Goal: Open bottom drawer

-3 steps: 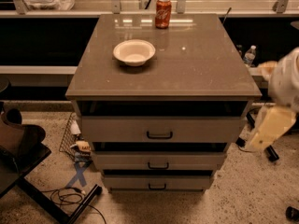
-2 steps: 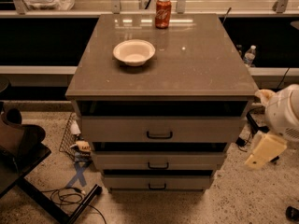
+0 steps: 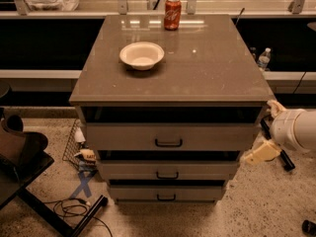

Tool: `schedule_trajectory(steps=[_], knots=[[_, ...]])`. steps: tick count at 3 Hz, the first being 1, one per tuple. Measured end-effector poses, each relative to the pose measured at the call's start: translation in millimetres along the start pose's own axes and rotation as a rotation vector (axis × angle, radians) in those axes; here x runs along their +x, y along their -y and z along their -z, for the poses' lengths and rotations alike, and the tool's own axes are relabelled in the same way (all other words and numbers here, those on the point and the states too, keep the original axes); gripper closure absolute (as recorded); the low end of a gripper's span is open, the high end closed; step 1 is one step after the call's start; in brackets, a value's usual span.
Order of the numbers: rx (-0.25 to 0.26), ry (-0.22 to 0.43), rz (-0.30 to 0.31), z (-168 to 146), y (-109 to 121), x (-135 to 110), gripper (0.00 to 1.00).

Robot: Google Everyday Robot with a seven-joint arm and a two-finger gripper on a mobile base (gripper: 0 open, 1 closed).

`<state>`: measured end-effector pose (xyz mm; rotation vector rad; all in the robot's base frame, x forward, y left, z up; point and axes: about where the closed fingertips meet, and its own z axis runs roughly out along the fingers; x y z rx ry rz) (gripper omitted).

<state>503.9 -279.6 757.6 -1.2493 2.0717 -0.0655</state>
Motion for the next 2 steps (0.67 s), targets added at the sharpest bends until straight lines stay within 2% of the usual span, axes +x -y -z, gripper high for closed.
schedule_trajectory(steps=[1,2], knots=[[0.066,0.023,-0.006,-6.2,17.3,-1.7,0.0],[0.046,-0.004,0.002,-17.3,4.6,10.1,0.0]])
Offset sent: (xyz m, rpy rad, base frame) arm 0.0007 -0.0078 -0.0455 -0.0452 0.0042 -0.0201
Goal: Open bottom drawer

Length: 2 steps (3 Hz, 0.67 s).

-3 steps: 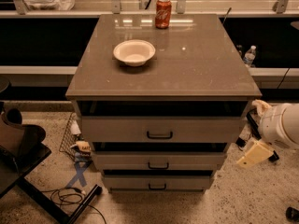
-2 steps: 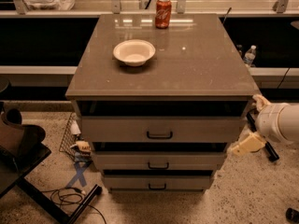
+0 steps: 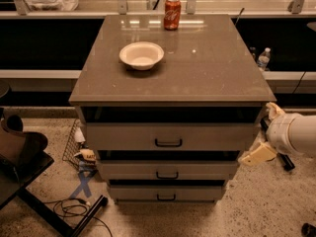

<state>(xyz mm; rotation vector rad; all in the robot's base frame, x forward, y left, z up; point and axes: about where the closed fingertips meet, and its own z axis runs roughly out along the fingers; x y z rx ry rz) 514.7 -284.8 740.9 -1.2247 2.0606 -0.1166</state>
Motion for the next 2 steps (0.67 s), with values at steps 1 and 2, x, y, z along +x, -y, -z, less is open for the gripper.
schedule_trajectory(steps=[1,2], knots=[[-0.036,-0.039,0.023,-3.1,-29.3,39.8,0.0],[-0.081,-0.081,0.098,1.8,-72.3,111.9,0.0]])
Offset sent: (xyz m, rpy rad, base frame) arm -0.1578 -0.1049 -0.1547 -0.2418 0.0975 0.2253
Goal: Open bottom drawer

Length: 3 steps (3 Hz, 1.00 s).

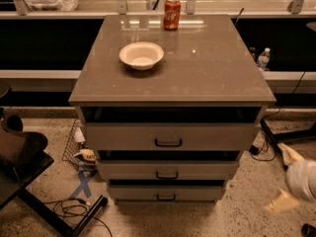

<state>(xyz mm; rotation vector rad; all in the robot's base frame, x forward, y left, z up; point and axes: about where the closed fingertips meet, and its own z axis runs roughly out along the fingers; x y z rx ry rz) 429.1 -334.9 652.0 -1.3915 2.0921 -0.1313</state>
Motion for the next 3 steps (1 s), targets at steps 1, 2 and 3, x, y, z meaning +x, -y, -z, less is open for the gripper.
schedule_trajectory(steps=[1,2,3], knots=[[-0.026,-0.001,0.102,-23.0,-31.2,45.0,0.0],[-0.086,0.032,0.197,-73.1,-62.0,71.6,0.0],[-0.09,0.03,0.197,-76.4,-65.2,70.6,0.0]])
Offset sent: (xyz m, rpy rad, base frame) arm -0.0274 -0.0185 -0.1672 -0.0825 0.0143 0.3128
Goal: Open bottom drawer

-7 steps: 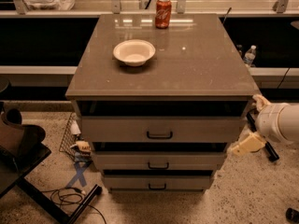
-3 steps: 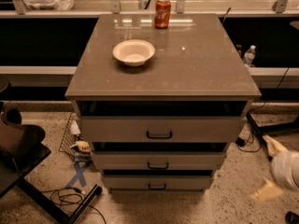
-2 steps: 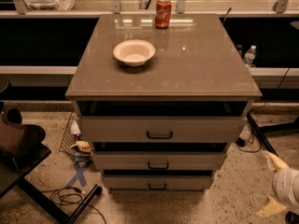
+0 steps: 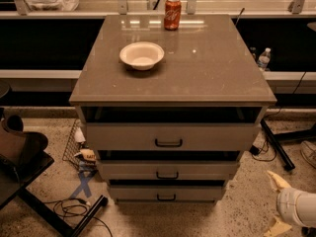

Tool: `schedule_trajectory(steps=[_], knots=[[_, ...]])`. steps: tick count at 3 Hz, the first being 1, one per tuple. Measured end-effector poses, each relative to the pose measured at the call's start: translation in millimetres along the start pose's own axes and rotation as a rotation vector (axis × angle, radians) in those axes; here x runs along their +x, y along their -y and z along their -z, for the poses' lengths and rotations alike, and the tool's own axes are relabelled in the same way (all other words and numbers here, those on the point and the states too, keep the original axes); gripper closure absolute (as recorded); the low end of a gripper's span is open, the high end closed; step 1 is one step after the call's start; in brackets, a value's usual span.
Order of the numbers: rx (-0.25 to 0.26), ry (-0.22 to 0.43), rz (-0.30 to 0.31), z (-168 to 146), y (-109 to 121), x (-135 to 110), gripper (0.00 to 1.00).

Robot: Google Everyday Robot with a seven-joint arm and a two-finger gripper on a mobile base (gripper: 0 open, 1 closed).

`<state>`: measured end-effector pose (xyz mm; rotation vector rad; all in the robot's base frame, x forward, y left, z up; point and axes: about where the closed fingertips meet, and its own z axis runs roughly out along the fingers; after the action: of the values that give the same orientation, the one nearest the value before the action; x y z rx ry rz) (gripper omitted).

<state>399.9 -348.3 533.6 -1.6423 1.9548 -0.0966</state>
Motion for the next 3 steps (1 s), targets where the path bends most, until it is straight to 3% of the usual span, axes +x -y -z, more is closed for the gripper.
schedule_trajectory(steps=[1,2,3], knots=[[-0.032,-0.001,0.017,-39.2,-37.9,-0.7,0.0],[-0.061,0.042,0.07,-119.1,-91.6,-22.3,0.0],[-0.061,0.042,0.07,-119.1,-91.6,-22.3,0.0]])
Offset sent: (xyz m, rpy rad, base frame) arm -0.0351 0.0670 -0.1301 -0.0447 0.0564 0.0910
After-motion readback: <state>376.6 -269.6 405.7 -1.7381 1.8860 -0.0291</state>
